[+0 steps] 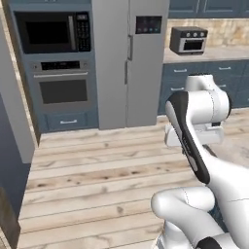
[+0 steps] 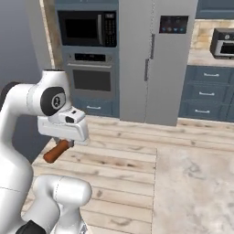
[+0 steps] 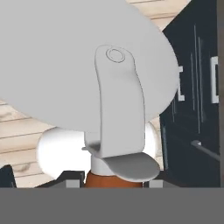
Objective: Take the pizza cutter from the drawer on the right and place it on the dining counter for cutting.
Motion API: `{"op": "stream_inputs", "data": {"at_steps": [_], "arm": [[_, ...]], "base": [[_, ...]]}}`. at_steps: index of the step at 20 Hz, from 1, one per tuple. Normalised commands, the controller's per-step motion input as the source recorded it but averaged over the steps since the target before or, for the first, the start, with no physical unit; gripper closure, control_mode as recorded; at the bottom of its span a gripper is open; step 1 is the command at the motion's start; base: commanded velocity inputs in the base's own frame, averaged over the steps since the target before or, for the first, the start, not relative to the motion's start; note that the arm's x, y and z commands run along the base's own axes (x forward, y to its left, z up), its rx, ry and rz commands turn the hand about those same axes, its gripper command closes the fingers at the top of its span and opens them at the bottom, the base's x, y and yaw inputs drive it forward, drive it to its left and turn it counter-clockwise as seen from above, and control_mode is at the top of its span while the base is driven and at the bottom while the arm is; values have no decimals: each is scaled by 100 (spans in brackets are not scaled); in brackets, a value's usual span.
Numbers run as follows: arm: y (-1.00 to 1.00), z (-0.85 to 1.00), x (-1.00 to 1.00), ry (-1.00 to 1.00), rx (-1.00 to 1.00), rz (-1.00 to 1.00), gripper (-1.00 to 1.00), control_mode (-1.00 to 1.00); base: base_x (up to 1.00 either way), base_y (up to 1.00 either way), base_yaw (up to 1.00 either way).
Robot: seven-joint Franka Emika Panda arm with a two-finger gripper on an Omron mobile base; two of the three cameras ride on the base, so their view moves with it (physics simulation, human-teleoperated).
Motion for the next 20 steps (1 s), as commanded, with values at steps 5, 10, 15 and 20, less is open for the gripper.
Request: {"op": "stream_inputs", "data": {"at_steps": [5,10,15,20], "arm": [[0,0,0,0,0,0,100,100],[0,0,0,0,0,0,100,100],[0,0,0,0,0,0,100,100],[0,0,0,0,0,0,100,100]], "base": [[100,24,-21],[90,61,-59],[63,67,-76],[52,60,-80]]}}
